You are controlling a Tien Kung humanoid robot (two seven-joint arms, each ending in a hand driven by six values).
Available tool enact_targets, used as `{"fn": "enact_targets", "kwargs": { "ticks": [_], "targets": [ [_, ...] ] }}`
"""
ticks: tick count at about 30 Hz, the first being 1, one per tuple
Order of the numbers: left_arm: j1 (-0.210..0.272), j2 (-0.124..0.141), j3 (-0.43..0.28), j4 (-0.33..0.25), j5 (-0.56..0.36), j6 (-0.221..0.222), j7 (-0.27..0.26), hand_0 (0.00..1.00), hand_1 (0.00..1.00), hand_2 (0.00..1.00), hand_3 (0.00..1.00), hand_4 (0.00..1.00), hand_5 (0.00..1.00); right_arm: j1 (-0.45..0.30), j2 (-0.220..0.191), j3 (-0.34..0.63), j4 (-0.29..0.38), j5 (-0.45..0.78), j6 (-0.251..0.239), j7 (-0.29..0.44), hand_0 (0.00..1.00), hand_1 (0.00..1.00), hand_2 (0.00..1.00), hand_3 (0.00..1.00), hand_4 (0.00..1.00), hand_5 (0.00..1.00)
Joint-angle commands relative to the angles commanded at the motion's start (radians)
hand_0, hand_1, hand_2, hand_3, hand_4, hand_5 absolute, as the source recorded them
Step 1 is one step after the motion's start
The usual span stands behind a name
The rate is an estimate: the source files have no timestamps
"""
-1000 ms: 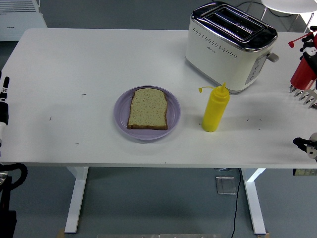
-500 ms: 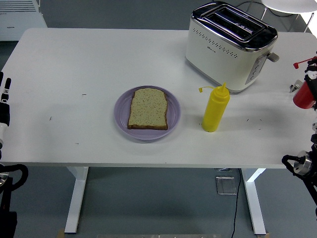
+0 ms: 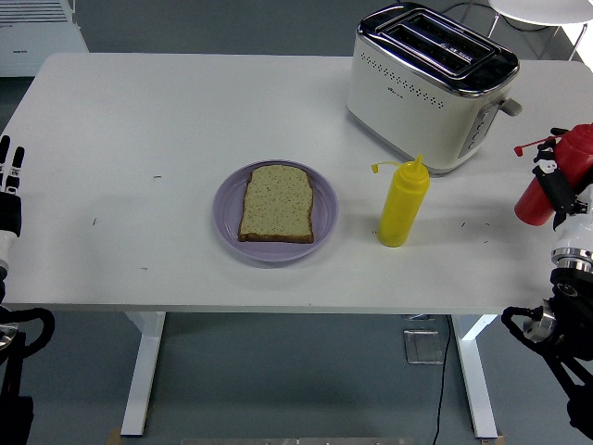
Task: Pick up the cup,pour liquid into bread,place the cup on the desk
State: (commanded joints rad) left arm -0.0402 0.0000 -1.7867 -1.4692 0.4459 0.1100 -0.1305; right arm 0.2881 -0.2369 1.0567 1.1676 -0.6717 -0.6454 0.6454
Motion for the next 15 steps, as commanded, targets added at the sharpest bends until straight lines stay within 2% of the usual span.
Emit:
{"fn": "enact_targets", "kwargs": {
  "ticks": [15],
  "targets": [
    [-0.003, 0.0, -0.004, -0.001, 0.0, 0.0, 0.0, 0.807, 0.742, 0.727, 0.72, 0.489, 0.998, 0.038, 0.035, -0.089, -0.024, 0.017, 0.0, 0.0, 0.305, 0.329, 0.387, 0.484, 0.39, 0.188]
  ]
}}
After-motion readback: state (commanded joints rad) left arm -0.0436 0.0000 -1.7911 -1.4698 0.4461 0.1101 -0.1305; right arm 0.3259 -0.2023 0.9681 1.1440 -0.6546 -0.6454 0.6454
